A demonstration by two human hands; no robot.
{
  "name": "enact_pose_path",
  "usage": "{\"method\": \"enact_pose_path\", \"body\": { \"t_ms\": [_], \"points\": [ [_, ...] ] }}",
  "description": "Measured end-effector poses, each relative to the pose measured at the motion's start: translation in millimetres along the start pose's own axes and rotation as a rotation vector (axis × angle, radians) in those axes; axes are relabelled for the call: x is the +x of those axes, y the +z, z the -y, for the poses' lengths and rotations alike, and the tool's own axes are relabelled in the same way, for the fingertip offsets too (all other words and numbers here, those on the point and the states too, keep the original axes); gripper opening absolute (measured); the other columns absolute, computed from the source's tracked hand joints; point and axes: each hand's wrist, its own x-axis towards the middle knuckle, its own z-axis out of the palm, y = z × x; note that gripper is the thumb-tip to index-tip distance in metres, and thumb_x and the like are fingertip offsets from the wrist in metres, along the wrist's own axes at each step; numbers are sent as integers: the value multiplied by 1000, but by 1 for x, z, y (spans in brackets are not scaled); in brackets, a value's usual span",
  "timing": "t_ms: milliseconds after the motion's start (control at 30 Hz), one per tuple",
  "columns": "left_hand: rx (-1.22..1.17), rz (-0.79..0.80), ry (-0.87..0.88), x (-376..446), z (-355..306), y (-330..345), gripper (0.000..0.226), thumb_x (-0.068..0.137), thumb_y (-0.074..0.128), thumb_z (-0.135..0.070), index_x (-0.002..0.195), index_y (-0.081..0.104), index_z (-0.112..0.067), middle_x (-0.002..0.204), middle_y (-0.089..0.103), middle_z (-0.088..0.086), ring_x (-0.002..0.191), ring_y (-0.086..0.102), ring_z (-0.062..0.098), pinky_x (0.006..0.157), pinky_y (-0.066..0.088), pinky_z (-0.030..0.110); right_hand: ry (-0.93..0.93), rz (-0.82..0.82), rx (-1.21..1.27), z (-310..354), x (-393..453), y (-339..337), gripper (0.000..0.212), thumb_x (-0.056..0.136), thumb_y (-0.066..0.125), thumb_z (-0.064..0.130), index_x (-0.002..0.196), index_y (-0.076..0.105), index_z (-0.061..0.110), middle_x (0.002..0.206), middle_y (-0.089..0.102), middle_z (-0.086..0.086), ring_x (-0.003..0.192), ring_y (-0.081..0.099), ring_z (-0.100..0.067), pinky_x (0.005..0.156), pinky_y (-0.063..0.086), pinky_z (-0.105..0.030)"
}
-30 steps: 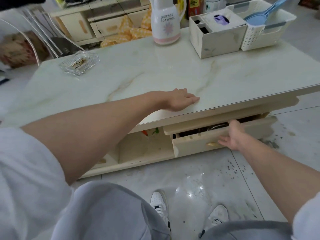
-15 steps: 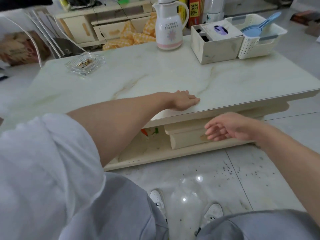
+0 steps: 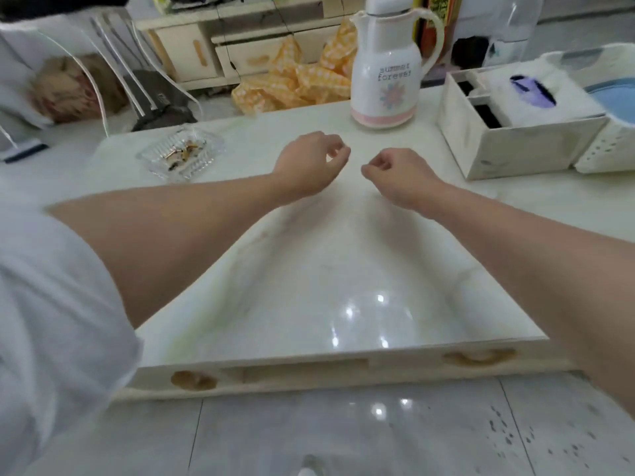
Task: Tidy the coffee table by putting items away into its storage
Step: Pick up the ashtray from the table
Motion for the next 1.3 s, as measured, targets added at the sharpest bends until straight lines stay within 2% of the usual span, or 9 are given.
{"method": "enact_pose_path", "body": {
  "t_ms": [133, 333, 500, 567, 667, 833, 1133, 1233, 1300],
  "points": [
    [-71, 72, -225, -5, 32, -36, 29, 92, 44, -46, 103, 67, -33, 106, 67, -6, 101, 61, 17, 88, 49, 36, 106, 149, 31, 36, 6, -2, 35, 90, 57, 40, 115, 66, 17, 113, 65, -2, 103, 61, -21, 86, 52, -35],
    [-133, 187, -485, 0, 82, -167, 36, 96, 45, -46, 121, 63, -28, 121, 64, 2, 108, 60, 23, 88, 47, 33, 193, 297, 88, 161, 50, -31, 32, 90, 58, 37, 108, 67, 13, 109, 66, -3, 98, 63, -24, 82, 50, -35],
    [-98, 367, -593, 4, 141, -250, 35, 98, 41, -40, 120, 63, -23, 123, 63, 4, 112, 59, 28, 85, 45, 31, 247, 421, 69, 263, 84, -9, 27, 91, 58, 32, 95, 66, 6, 92, 65, -5, 86, 62, -27, 79, 50, -37],
    [-86, 425, -624, 6, 181, -266, 37, 99, 41, -40, 122, 62, -21, 128, 60, 8, 114, 56, 30, 89, 45, 33, 314, 479, 47, 294, 95, 22, 27, 90, 58, 29, 69, 58, 12, 70, 53, -2, 65, 51, -24, 63, 42, -33],
    [-80, 528, -655, 7, 240, -266, 46, 100, 41, -41, 140, 49, -19, 143, 50, 10, 126, 50, 31, 99, 42, 36, 455, 506, 77, 315, 108, 68, 41, 91, 56, 27, 58, 34, 17, 61, 34, -4, 54, 32, -22, 61, 29, -31],
    [-176, 568, -741, 18, 324, -250, 46, 102, 39, -34, 146, 42, -23, 149, 45, 6, 130, 47, 28, 99, 42, 34, 741, 496, 199, 319, 132, 123, 22, 92, 56, 28, 98, 61, 6, 90, 54, -14, 78, 51, -28, 71, 41, -34],
    [-345, 521, -759, 62, 385, -180, 48, 99, 46, -34, 146, 45, -20, 147, 49, 4, 132, 47, 25, 103, 40, 32, 876, 442, 293, 284, 192, 210, 19, 94, 60, 22, 90, 50, 6, 84, 46, -14, 79, 45, -27, 72, 42, -37],
    [-345, 509, -702, 67, 387, -159, 28, 99, 44, -27, 110, 67, -16, 121, 64, 9, 116, 56, 32, 85, 46, 32, 914, 361, 277, 260, 201, 233, 11, 89, 57, 5, 83, 48, 5, 78, 45, -15, 78, 46, -28, 71, 42, -39],
    [-320, 466, -683, 62, 384, -148, 30, 97, 41, -19, 69, 52, -15, 77, 58, 9, 84, 56, 33, 59, 38, 30, 895, 297, 222, 249, 202, 244, 6, 87, 51, 0, 83, 50, 4, 77, 48, -17, 75, 49, -29, 70, 43, -40]
  ]
}}
